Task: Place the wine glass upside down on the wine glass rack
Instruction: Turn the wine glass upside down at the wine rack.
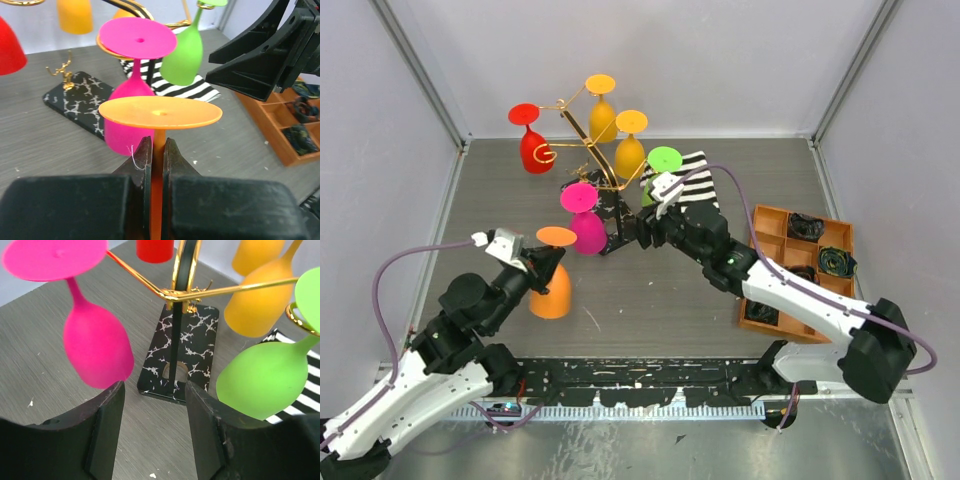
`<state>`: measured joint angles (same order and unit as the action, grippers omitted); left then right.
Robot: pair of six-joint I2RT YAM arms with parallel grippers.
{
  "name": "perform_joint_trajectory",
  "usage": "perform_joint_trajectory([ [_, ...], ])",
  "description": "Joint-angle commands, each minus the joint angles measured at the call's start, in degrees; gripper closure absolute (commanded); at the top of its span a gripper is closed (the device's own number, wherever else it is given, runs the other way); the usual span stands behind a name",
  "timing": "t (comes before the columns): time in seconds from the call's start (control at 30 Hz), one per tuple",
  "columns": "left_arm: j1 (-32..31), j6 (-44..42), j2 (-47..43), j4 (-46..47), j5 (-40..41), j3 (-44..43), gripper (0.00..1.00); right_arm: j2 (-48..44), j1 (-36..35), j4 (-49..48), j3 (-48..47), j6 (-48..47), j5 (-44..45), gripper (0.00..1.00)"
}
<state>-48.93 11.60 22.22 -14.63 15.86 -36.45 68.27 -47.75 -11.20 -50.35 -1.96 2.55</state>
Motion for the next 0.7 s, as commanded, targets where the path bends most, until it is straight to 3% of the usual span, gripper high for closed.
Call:
perform_joint_trajectory([
  [0.0,0.2,-5.5,2.0,11.9,7.4,3.0,1.00,3.7,2.6,-5.8,-4.5,4.6,-5.8,0.43],
  [0.17,4.6,-8.4,5.5,21.1,6.1,5.3,1.00,9.2,2.7,-11.8,-4.6,1.5,-3.9,0.43],
  [0.5,29.7,-0.4,14.3,37.1,-23.1,8.6,1.00,13.4,3.0,-20.0,-2.8,-3.1,-2.3,0.42],
  [0.67,34.8,-0.3,19.6,46.5,-31.3,9.3,1.00,14.5,3.4,-21.7,-2.5,-3.9,-2.4,0.42],
])
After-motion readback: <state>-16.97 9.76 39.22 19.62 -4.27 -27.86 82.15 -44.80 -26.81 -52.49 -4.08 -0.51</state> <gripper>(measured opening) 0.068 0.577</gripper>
